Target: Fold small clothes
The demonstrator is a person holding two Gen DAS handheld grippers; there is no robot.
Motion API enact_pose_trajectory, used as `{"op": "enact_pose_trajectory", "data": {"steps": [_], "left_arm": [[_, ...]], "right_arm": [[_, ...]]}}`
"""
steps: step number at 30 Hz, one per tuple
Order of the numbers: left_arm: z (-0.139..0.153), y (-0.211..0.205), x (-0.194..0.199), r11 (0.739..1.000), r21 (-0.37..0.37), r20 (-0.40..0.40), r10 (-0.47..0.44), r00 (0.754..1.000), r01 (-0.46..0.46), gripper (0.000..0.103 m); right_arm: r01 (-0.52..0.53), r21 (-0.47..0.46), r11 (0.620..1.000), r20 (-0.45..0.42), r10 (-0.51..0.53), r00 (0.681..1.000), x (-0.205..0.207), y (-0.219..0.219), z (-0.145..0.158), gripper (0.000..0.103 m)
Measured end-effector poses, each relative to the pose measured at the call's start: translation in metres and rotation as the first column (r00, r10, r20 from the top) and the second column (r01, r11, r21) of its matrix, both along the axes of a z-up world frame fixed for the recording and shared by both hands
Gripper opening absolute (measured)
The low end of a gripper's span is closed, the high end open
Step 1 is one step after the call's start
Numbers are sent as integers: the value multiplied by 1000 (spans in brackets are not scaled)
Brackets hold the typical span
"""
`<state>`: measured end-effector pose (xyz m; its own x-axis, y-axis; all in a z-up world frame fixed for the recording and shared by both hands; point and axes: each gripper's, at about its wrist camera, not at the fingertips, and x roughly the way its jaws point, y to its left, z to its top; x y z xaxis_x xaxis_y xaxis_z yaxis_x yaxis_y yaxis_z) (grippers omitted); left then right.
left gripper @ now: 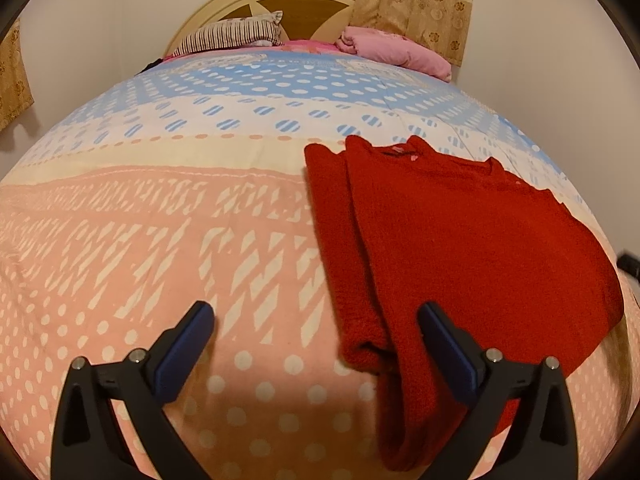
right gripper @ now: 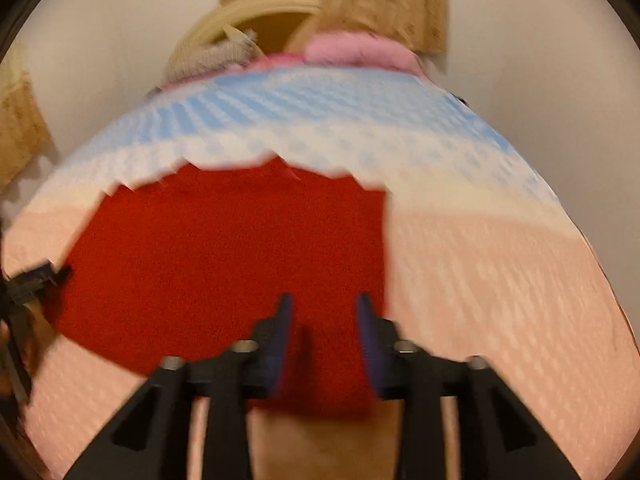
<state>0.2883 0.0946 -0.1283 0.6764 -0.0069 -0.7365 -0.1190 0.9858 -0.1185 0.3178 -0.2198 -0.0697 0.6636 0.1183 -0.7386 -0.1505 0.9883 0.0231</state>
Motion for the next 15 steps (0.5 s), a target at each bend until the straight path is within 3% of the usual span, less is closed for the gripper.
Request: {"op": "enact_pose_trajectory", "data": {"steps": [1, 3, 7, 10, 15], "left_arm": [[0, 0, 0, 1000, -2, -2, 1, 1000, -1, 103], [0, 2, 0, 1000, -20, -6, 0, 1000, 0, 103], [-3, 8, 1, 998, -67, -16, -1, 1000, 0, 103], [-5, 9, 2, 997, -83, -24, -6, 1000, 4, 103], [-5, 9, 0, 996, -84, -18, -6, 1000, 4, 103]], "right_arm": [[-33, 35, 999, 0, 33, 999, 11, 8, 0, 63], [-62, 71, 996, -31, 64, 997, 30, 17, -8, 63], [33, 72, 997, -122, -24, 992, 67, -1, -45, 62], [36, 120, 992, -90, -25, 996, 64, -20, -54, 61], [28, 75, 997, -82, -22, 996, 58, -17, -55, 61]]}}
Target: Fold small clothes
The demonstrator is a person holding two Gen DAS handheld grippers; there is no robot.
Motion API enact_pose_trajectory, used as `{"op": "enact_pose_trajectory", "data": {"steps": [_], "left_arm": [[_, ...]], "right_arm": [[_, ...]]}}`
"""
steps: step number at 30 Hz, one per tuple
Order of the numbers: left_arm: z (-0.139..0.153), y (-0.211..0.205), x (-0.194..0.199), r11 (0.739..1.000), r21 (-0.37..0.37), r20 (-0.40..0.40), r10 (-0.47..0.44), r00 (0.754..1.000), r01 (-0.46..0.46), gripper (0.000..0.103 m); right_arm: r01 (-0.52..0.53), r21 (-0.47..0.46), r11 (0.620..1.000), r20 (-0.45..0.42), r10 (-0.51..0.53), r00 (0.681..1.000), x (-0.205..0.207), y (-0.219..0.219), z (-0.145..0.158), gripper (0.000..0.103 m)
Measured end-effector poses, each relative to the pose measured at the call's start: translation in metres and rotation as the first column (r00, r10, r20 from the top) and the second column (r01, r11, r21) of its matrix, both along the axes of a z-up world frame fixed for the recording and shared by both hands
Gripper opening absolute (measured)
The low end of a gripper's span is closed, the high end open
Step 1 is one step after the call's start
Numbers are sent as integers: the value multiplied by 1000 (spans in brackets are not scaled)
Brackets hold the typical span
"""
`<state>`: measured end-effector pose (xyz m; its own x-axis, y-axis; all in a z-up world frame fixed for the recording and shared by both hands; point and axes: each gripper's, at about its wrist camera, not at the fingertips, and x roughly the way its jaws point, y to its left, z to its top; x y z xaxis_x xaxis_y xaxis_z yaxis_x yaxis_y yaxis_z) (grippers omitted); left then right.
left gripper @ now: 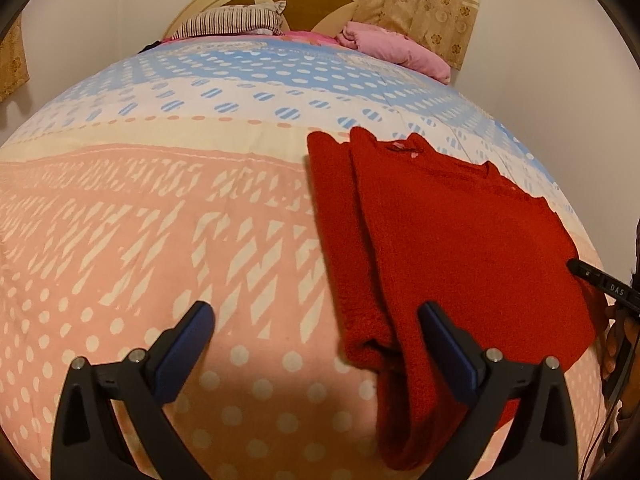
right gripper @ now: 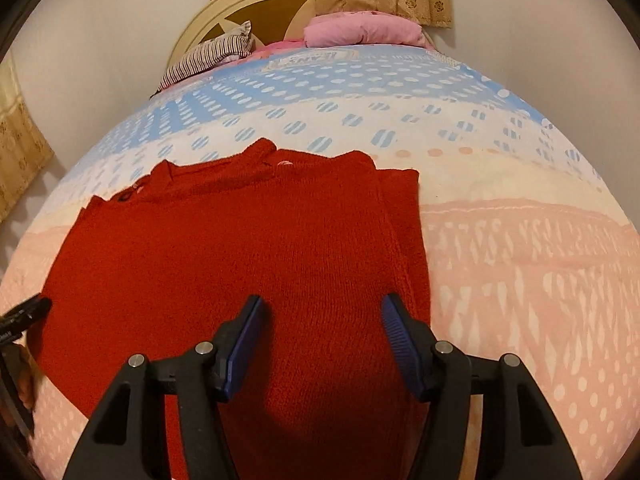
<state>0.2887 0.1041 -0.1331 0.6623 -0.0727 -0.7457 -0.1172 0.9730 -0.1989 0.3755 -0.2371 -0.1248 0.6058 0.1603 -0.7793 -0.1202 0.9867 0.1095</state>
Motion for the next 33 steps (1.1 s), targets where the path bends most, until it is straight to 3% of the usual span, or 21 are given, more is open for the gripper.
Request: {"op": "enact_pose_trajectory", "data": {"steps": [5, 12, 14, 16, 22, 27, 33], "left_arm": [[2, 5, -4, 1000, -15, 16, 19, 1000, -19, 103], [12, 17, -14, 997, -20, 42, 75, 996, -74, 103], [17, 16, -13, 997, 22, 54, 73, 996, -74, 103], [25, 15, -10, 995, 66, 81, 70, 994, -76, 103], [34, 13, 8, 994, 86, 106, 58, 993, -67, 103], [34, 6, 22, 991, 128, 107, 35, 994, -49, 103], [25, 4, 40, 984, 169, 84, 32, 996, -46, 103]], "right_arm": [[19, 29, 999, 9, -19, 1000, -5, -5, -2, 61], [38, -49, 998, 16, -37, 999, -20, 5, 12, 64], [31, -68, 997, 35, -29, 999, -29, 14, 20, 67], [-14, -77, 997, 64, 19, 998, -40, 30, 30, 67], [-215, -114, 970, 126, 229, 965, -81, 102, 50, 69], [-363, -205, 909, 141, 394, 908, -116, 162, 45, 70], [-439, -309, 843, 123, 494, 861, -136, 208, 29, 70]]}}
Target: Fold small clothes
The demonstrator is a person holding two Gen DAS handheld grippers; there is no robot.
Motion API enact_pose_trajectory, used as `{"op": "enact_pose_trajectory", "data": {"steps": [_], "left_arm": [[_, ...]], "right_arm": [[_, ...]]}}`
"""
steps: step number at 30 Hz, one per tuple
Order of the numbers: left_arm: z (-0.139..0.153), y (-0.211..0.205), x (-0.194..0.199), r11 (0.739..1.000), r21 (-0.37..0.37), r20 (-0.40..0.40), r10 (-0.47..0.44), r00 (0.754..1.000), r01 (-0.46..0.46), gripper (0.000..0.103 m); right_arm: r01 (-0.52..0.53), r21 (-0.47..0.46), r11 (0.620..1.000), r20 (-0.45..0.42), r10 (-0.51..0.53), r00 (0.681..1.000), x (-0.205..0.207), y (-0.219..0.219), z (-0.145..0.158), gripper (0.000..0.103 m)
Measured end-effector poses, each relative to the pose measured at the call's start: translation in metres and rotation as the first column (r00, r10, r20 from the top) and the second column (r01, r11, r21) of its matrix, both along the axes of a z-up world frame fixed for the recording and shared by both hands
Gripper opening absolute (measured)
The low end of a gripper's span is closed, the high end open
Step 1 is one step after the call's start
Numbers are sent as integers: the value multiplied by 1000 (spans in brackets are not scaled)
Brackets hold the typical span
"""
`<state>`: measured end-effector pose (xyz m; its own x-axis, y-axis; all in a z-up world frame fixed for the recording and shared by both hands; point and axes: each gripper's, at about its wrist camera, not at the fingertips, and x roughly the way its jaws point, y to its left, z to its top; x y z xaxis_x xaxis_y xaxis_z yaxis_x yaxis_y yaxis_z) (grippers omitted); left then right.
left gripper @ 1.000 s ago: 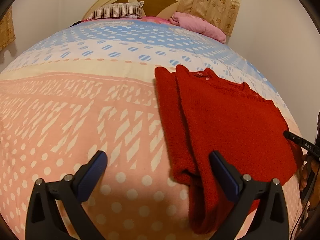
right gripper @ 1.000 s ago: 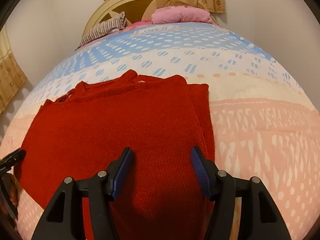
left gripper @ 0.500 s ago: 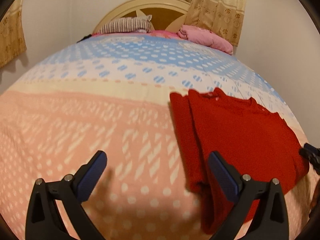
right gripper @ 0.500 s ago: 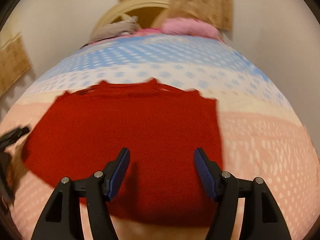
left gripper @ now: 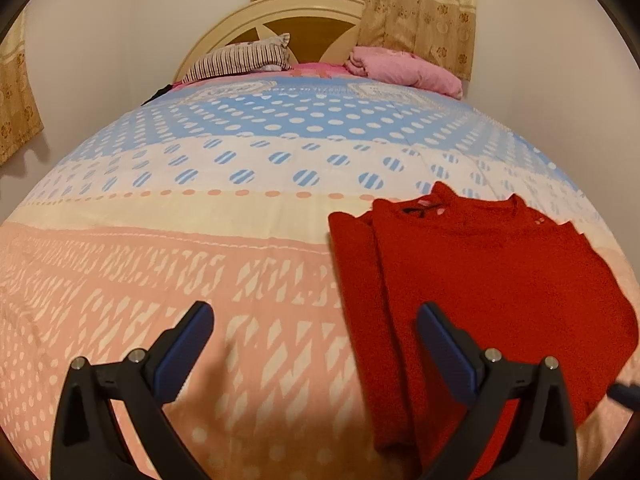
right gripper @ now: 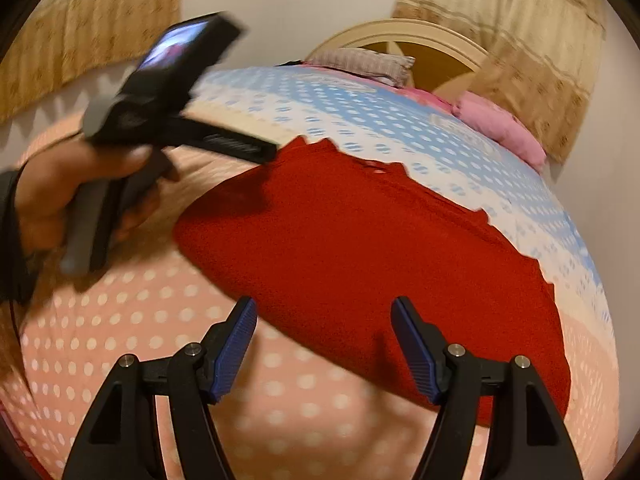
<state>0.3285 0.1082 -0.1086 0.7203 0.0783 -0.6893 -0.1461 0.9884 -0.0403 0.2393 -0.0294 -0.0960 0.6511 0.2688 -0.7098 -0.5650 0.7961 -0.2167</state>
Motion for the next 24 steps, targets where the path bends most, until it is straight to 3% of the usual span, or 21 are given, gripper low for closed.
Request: {"op": "enact_pose_trajectory", "data": {"steps": [10, 24], "left_arm": [[-9, 3, 15, 1000, -13, -39, -6, 999, 5, 103], [-14, 1, 30, 997, -63, -53, -56, 997, 53, 102]], "right_arm": [[-75, -148, 986, 70, 86, 994, -17, 50, -24, 71], [-51, -190, 981, 121, 75, 990, -5, 73, -27, 71]]}}
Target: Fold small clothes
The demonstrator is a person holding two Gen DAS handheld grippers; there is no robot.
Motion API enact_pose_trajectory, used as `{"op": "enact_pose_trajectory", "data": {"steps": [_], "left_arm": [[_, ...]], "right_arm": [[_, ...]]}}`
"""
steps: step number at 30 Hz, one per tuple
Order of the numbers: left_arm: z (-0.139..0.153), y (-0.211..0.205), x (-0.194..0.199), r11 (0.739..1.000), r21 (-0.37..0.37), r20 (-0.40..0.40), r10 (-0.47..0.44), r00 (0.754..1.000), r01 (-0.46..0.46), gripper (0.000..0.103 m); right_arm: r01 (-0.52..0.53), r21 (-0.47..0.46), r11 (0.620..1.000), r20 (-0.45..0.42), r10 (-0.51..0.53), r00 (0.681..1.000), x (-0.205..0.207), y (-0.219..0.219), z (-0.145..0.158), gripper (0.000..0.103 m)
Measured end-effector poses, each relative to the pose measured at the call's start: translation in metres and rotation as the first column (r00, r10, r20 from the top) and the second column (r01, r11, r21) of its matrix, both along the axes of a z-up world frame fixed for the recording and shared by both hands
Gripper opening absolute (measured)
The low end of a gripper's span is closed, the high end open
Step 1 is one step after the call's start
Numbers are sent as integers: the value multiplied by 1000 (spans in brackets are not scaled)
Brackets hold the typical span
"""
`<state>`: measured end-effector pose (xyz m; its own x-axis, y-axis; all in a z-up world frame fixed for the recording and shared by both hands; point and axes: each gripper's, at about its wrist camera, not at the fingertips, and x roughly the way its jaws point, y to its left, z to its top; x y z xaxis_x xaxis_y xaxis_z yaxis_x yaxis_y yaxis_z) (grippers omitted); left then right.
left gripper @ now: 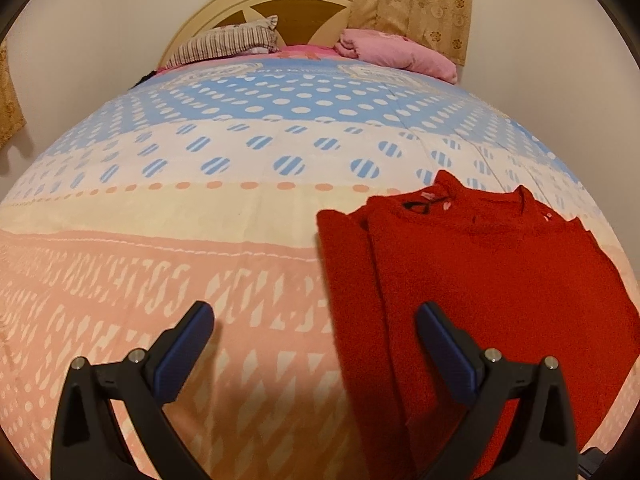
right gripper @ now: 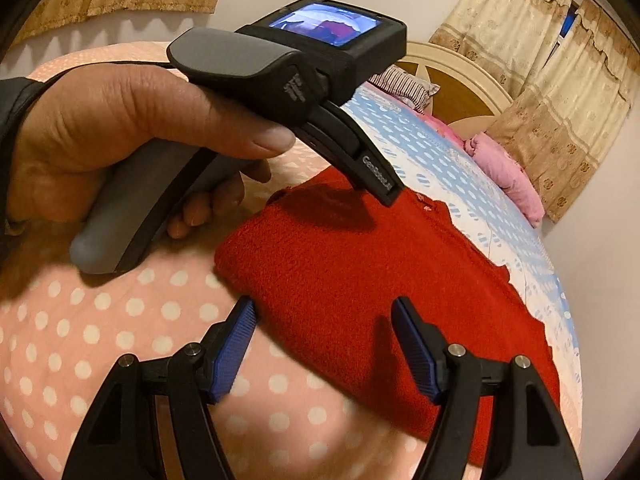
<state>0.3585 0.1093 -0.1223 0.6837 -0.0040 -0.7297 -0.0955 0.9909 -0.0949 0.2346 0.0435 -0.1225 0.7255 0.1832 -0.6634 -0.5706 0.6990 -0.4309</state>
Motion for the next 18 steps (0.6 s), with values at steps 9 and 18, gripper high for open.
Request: {"op": "enact_pose_trajectory", "data": {"steps": [9, 18], "left_arm": [[-5, 9, 8, 982, -178, 4, -68, 998, 67, 69], [-9, 8, 15, 954, -279, -8, -119, 993, 112, 37]], "right_arm": [[12, -87, 996, 98, -3, 995, -6, 17, -9, 70], [-28, -92, 995, 88, 36, 995, -7, 20, -10, 49]]}}
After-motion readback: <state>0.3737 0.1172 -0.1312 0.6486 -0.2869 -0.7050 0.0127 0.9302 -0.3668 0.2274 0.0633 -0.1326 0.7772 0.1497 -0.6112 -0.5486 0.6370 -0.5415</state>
